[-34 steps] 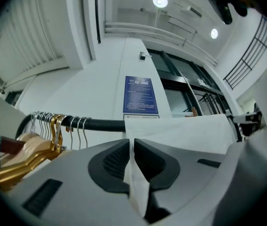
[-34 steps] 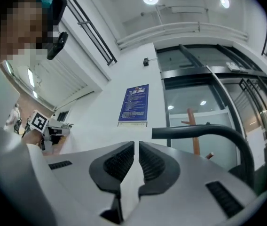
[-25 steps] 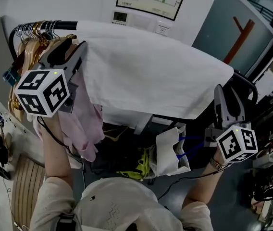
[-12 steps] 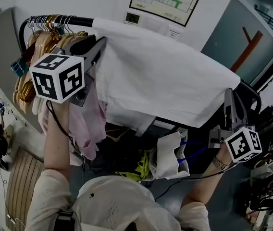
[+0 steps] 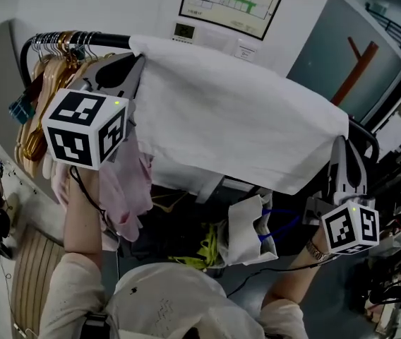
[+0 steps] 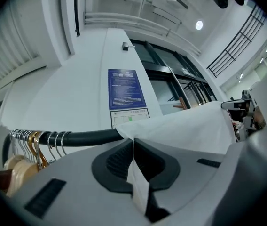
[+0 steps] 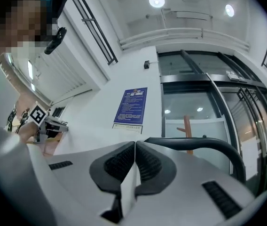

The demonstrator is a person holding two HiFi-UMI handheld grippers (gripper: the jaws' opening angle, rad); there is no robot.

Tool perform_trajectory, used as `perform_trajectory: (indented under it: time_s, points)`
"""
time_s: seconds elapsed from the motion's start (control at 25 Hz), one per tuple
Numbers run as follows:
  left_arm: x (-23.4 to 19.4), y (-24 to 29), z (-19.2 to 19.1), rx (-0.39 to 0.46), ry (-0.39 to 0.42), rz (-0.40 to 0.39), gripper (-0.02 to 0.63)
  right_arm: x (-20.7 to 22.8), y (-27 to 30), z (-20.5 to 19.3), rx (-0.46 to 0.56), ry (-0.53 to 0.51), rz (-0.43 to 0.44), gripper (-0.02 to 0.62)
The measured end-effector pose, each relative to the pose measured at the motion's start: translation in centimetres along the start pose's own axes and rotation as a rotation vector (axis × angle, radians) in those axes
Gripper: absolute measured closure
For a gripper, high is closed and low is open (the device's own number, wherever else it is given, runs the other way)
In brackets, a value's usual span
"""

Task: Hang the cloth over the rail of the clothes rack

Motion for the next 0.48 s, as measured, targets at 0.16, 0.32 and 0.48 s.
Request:
perform_trajectory:
  time_s: [0.16, 0.32, 0.48]
  points:
    - [-0.1, -1.1, 1.3, 0.012, 0.030, 0.010, 0.586, -0.7, -1.0, 0.5, 0.032, 0.014, 0.001, 0.574]
    - [-0.5, -1.0, 3.2, 0.040, 0.082, 0.027, 0.586, -0.9, -0.9, 1.2, 0.059, 0.005, -0.010, 0.574]
    - [0.1, 0.4, 3.5, 0.033, 0.094, 0.000, 0.586, -0.1, -1.1, 1.8, 0.087, -0.013, -0.030, 0.574]
Point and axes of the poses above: the fingertips, and each gripper's own axes: y forward along the fingers, x to its right, z out of its top, the point moved 1 cm from there along -y, backward along the fingers, and after that the axes turned 13 degrees about x, right-handed, at the moved point
